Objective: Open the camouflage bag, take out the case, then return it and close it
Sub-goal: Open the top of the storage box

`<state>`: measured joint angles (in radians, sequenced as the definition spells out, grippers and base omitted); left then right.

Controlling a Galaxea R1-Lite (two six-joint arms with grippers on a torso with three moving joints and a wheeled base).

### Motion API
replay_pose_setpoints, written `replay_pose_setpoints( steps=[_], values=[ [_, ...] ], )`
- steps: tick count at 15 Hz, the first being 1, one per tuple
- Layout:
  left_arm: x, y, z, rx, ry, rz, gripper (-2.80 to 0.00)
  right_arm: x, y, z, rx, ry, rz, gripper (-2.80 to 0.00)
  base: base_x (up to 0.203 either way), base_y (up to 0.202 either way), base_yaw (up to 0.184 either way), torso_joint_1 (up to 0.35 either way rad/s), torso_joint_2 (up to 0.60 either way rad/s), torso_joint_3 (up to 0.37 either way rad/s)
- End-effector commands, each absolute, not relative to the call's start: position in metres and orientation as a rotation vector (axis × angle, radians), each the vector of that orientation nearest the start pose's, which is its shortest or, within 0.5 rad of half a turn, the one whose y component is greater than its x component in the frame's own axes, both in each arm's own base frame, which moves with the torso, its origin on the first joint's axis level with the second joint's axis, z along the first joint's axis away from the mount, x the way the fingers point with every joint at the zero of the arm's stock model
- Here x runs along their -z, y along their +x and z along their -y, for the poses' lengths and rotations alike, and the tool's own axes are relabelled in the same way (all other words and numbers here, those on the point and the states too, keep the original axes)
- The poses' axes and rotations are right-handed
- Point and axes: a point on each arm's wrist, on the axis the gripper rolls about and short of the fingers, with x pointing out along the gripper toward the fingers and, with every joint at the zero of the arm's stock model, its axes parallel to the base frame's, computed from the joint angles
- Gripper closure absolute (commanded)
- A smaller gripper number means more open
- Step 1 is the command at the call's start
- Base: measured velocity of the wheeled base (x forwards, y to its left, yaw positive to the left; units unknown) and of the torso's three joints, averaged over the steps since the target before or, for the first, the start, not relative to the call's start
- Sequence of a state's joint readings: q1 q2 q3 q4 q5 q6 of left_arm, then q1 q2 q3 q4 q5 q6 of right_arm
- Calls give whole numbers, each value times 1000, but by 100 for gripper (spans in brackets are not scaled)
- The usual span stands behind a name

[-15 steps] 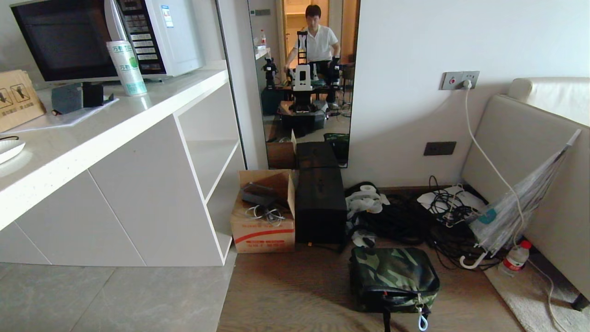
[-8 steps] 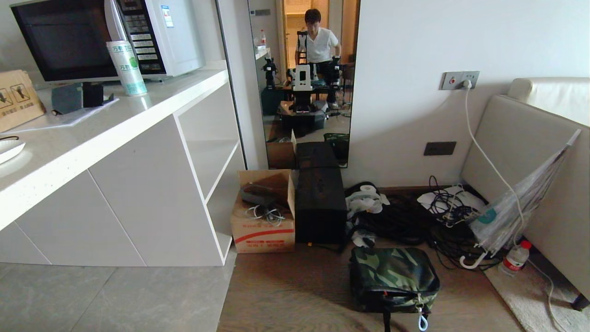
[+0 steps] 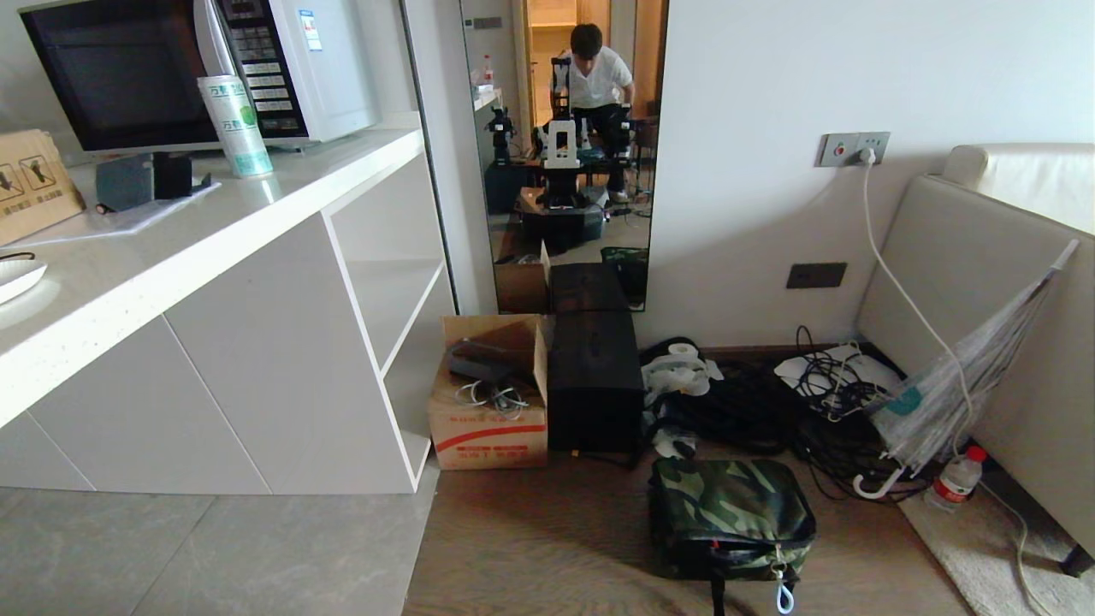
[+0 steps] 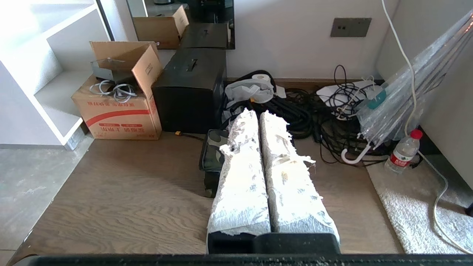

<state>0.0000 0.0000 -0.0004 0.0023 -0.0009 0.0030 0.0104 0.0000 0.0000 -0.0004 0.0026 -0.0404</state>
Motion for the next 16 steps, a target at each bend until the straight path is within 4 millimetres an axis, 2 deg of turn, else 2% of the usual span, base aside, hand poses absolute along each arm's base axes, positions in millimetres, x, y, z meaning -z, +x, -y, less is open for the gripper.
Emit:
replay_pose_setpoints(
  steps=[1, 16],
  values=[
    [-75, -23, 0, 2, 4, -4, 0, -76, -23, 0, -14, -41, 1, 0, 0, 0, 0, 0, 0, 0],
    [-75, -23, 0, 2, 3, -3, 0, -76, -23, 0, -14, -41, -1, 0, 0, 0, 0, 0, 0, 0]
  ],
)
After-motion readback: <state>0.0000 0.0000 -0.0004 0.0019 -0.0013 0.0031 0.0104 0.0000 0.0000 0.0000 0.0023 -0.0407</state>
